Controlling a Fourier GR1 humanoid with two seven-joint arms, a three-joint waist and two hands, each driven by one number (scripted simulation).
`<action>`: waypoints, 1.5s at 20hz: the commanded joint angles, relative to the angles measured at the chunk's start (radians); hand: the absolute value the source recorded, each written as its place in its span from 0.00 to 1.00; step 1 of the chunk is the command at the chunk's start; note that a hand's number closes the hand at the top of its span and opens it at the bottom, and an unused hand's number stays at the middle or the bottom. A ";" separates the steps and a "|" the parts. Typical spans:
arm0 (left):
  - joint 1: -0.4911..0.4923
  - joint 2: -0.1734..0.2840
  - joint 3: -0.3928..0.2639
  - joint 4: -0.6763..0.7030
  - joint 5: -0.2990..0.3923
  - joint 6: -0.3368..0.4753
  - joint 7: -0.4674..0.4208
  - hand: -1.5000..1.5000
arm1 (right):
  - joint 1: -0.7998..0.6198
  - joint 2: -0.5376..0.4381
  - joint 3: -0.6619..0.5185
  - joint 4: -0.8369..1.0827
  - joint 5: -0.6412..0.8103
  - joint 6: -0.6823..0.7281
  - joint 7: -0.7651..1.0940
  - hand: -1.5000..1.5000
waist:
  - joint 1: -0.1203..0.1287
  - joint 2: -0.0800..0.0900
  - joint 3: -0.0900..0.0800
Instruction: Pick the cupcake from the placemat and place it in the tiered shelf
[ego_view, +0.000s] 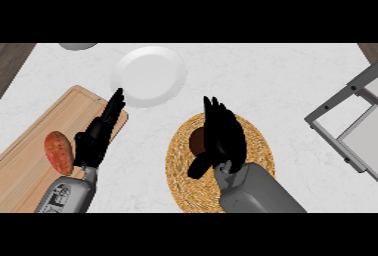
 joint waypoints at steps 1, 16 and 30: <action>0.047 -0.018 -0.006 -0.028 -0.026 0.003 -0.006 0.50 | 0.033 0.011 -0.023 0.021 0.025 0.010 0.053 0.00 | 0.000 -0.001 0.000; -0.026 -0.051 0.059 -0.040 -0.066 -0.058 0.090 0.50 | 0.078 0.011 0.031 0.140 0.006 -0.115 -0.037 0.00 | -0.001 0.000 0.000; 0.051 -0.077 0.098 -0.033 -0.109 -0.085 0.002 0.50 | 0.016 0.011 0.065 0.144 0.051 -0.017 -0.042 1.00 | 0.000 -0.001 0.000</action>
